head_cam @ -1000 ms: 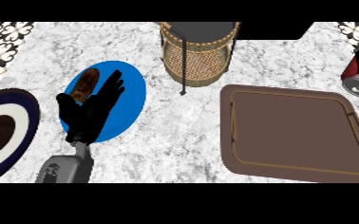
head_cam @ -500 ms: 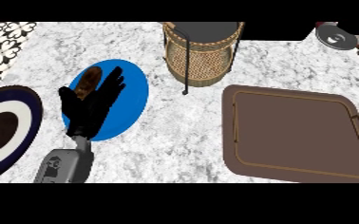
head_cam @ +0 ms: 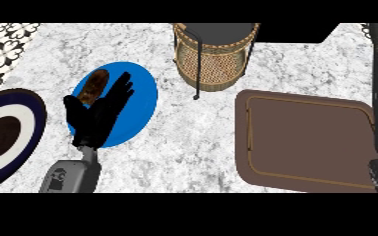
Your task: Pick the can from the tray and place it in the tiered basket
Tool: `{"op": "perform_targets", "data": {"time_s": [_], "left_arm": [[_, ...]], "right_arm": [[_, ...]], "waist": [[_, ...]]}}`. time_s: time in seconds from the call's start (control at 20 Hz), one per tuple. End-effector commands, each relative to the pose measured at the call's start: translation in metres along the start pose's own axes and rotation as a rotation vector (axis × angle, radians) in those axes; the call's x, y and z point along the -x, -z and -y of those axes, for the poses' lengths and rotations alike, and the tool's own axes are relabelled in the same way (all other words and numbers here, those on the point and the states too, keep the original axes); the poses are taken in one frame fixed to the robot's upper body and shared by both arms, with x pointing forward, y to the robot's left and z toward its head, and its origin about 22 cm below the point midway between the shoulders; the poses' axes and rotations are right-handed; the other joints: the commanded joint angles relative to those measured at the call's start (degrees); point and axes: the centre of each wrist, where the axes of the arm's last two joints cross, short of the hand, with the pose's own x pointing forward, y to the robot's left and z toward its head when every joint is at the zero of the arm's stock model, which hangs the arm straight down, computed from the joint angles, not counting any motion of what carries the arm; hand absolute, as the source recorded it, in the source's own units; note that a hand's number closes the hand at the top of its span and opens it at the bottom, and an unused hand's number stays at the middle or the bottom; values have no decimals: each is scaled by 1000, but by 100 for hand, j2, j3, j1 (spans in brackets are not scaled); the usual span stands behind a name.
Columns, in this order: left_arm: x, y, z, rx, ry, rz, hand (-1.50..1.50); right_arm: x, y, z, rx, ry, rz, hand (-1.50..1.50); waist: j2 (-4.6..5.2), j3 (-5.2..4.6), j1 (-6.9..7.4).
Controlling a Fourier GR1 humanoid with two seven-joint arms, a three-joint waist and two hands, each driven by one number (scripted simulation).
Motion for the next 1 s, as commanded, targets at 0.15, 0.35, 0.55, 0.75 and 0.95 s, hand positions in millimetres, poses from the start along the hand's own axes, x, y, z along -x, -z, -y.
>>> {"op": "perform_targets", "data": {"time_s": [0.15, 0.35, 0.55, 0.75, 0.95], "left_arm": [[0, -1, 8, 8, 1, 13, 0], [-11, 7, 3, 23, -5, -8, 0], [1, 0, 1, 24, 10, -2, 0], [-3, 12, 11, 39, 1, 3, 0], [-12, 8, 20, 57, 11, 19, 0]], "right_arm": [[7, 40, -51, -32, 60, 7, 150], [-22, 55, -74, -37, 79, 24, 150], [-7, 62, -126, -65, 112, 3, 150], [-3, 64, -153, -86, 417, -36, 150], [-19, 71, -164, -143, 477, 49, -150]], "waist": [[8, 4, 1], [8, 3, 8], [19, 3, 37], [80, 4, 132], [76, 6, 217]]}}
